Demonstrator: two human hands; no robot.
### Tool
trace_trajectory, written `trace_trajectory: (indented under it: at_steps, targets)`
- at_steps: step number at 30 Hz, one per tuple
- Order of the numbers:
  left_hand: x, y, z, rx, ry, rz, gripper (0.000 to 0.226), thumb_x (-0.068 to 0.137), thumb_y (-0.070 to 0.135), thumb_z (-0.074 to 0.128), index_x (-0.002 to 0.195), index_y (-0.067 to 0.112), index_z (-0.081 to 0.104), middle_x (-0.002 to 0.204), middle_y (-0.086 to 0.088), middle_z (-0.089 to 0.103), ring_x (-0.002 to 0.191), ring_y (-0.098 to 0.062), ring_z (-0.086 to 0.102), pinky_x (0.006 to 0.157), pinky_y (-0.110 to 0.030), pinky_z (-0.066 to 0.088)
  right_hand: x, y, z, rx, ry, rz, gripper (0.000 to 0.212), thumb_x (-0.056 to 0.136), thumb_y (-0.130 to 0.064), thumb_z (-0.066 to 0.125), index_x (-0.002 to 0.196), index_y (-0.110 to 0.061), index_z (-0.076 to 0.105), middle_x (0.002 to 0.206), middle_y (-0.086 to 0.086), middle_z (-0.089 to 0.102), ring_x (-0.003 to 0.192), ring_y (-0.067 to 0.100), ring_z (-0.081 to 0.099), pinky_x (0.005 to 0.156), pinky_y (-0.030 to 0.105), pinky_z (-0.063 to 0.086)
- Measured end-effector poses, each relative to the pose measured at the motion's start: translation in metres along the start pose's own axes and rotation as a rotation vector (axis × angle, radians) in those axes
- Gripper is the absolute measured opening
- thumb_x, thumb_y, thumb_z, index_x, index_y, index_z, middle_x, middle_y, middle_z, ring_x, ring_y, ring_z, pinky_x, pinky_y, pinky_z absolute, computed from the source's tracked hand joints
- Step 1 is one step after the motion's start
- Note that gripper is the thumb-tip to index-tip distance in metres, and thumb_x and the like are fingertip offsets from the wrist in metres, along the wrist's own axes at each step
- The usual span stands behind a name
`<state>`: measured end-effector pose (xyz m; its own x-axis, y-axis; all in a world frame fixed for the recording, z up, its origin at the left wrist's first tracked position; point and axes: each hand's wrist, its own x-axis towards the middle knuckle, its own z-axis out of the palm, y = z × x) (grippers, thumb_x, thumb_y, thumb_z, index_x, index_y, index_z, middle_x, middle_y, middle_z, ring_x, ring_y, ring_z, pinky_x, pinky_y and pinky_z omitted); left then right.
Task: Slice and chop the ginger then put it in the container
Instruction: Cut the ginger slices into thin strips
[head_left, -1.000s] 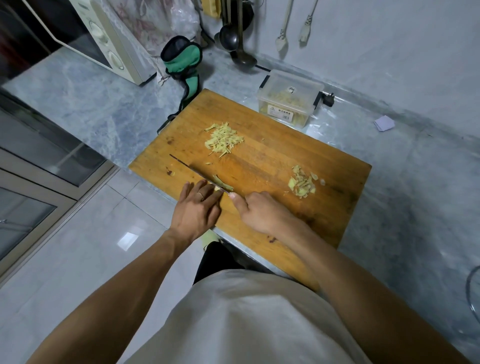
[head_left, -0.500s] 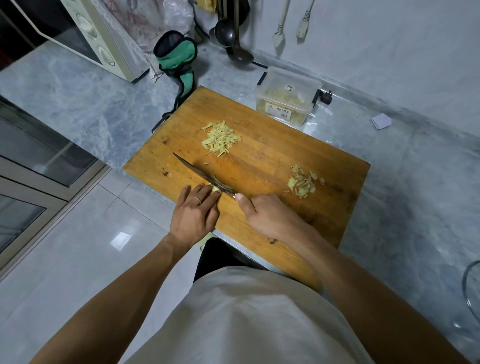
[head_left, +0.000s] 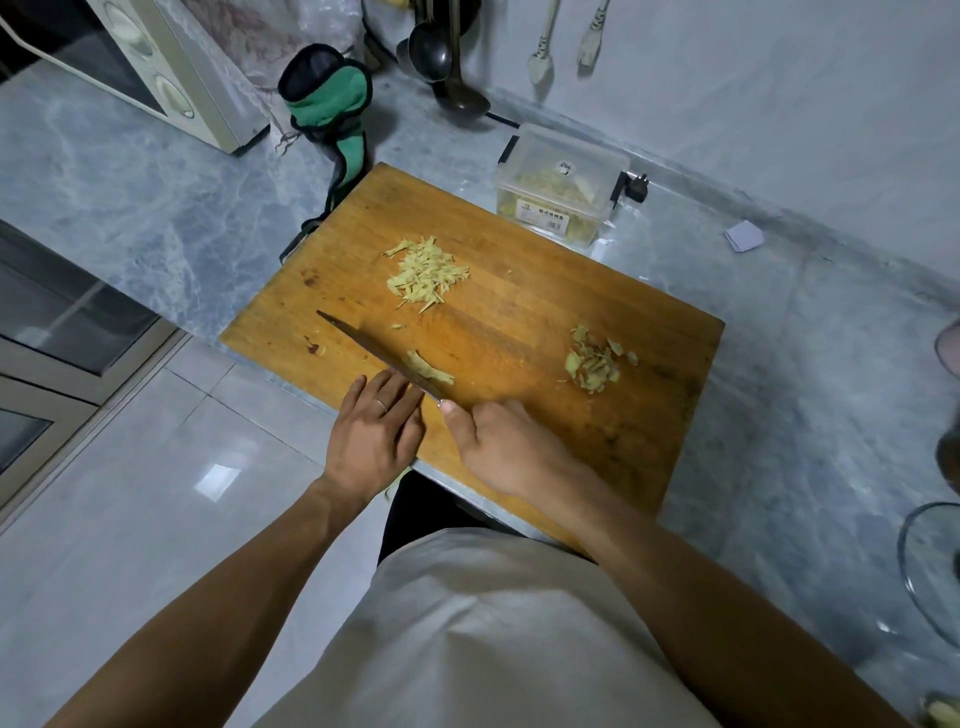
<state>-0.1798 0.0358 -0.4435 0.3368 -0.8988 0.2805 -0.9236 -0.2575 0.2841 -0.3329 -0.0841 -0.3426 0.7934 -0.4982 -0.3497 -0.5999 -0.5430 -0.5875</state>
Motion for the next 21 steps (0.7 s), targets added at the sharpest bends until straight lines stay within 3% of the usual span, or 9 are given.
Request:
trace_trajectory:
  at_steps: [8, 21]
  targets:
    - [0.001, 0.002, -0.003, 0.001, 0.003, -0.009, 0.036, 0.097, 0.022, 0.045, 0.122, 0.006, 0.065, 0.126, -0.014, 0.062, 0.121, -0.035, 0.054, 0.099, -0.052, 0.041, 0.001, 0.005, -0.014, 0.009, -0.042, 0.002, 0.073, 0.107, -0.053, 0.021, 0.056, -0.01, 0.049, 0.055, 0.007, 0.053, 0.055, 0.025, 0.054, 0.059, 0.04, 0.045]
    - [0.001, 0.002, -0.004, 0.004, -0.039, -0.023, 0.037, 0.097, 0.024, 0.044, 0.124, 0.007, 0.064, 0.127, -0.012, 0.061, 0.121, -0.033, 0.053, 0.099, -0.049, 0.04, 0.004, 0.0, -0.004, 0.032, -0.043, 0.02, 0.073, 0.107, -0.055, 0.02, 0.058, -0.009, 0.049, 0.059, 0.008, 0.055, 0.062, 0.026, 0.057, 0.06, 0.041, 0.045]
